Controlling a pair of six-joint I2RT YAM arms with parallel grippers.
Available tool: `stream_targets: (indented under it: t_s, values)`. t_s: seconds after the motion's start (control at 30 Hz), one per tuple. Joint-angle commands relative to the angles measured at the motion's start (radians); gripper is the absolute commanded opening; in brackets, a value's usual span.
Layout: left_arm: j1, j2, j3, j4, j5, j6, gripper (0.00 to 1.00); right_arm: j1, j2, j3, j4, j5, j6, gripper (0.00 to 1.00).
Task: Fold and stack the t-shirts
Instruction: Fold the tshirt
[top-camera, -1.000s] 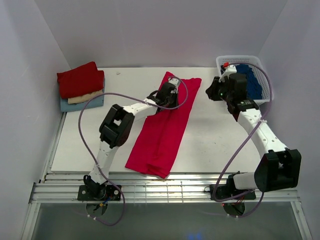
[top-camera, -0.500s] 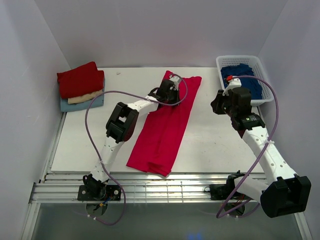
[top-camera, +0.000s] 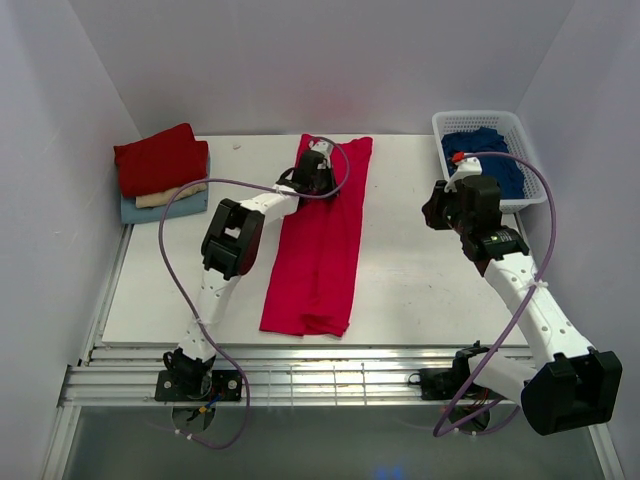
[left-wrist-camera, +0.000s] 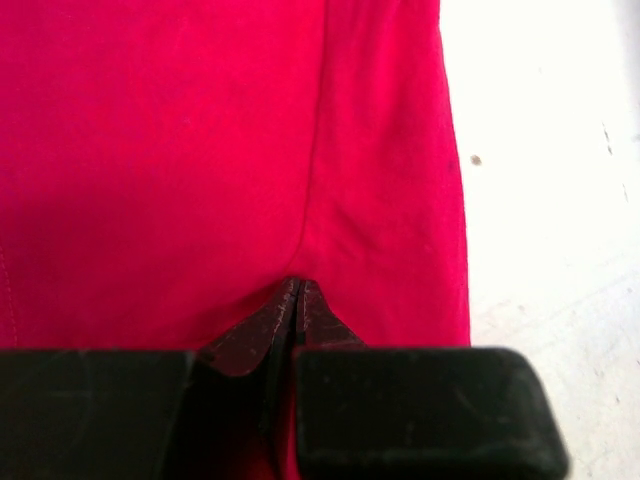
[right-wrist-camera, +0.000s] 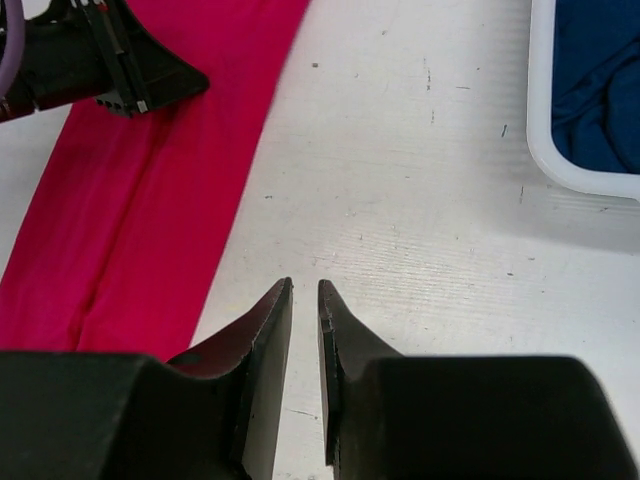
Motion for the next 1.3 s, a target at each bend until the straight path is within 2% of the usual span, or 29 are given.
stream_targets:
  t_s: [0.0, 0.27, 0.4, 0.53, 0.57, 0.7, 0.77, 0.87, 0.9, 1.0, 1.27]
  values:
    - [0.049, 0.055, -0.018, -0.081, -0.05, -0.007, 0.15, 0.01, 0.008, -0.018, -0.006, 0.021, 0.0, 0.22]
    - [0.065, 0.11, 0.072, -0.093, -0.035, 0.002, 0.15, 0.033, 0.027, -0.064, 0.009, 0.009, 0.009, 0.22]
    - [0.065, 0.06, 0.042, -0.006, -0.021, 0.037, 0.18, 0.099, 0.018, -0.093, 0.026, -0.036, 0.009, 0.24]
    - [0.062, -0.104, -0.105, 0.135, -0.07, 0.068, 0.37, 0.19, 0.011, -0.137, 0.058, -0.065, 0.031, 0.28]
    - [0.06, -0.193, -0.138, 0.162, -0.077, 0.075, 0.41, 0.203, 0.011, -0.151, 0.069, -0.082, 0.053, 0.28]
    - [0.046, -0.393, -0.279, 0.205, -0.098, 0.056, 0.49, 0.288, -0.007, -0.254, 0.173, -0.187, 0.118, 0.34]
    - [0.042, -0.481, -0.381, 0.205, -0.037, 0.026, 0.5, 0.32, -0.009, -0.31, 0.231, -0.201, 0.136, 0.38]
    - [-0.006, -0.561, -0.51, 0.238, -0.048, -0.007, 0.5, 0.396, 0.007, -0.364, 0.303, -0.224, 0.162, 0.42]
    - [-0.017, -0.604, -0.591, 0.27, -0.053, -0.017, 0.5, 0.41, 0.014, -0.372, 0.316, -0.229, 0.172, 0.43]
    - [-0.063, -0.658, -0.702, 0.315, -0.035, -0.029, 0.5, 0.466, 0.04, -0.397, 0.352, -0.249, 0.178, 0.43]
    - [-0.181, -0.684, -0.825, 0.349, 0.021, -0.099, 0.5, 0.559, 0.097, -0.457, 0.471, -0.28, 0.219, 0.43]
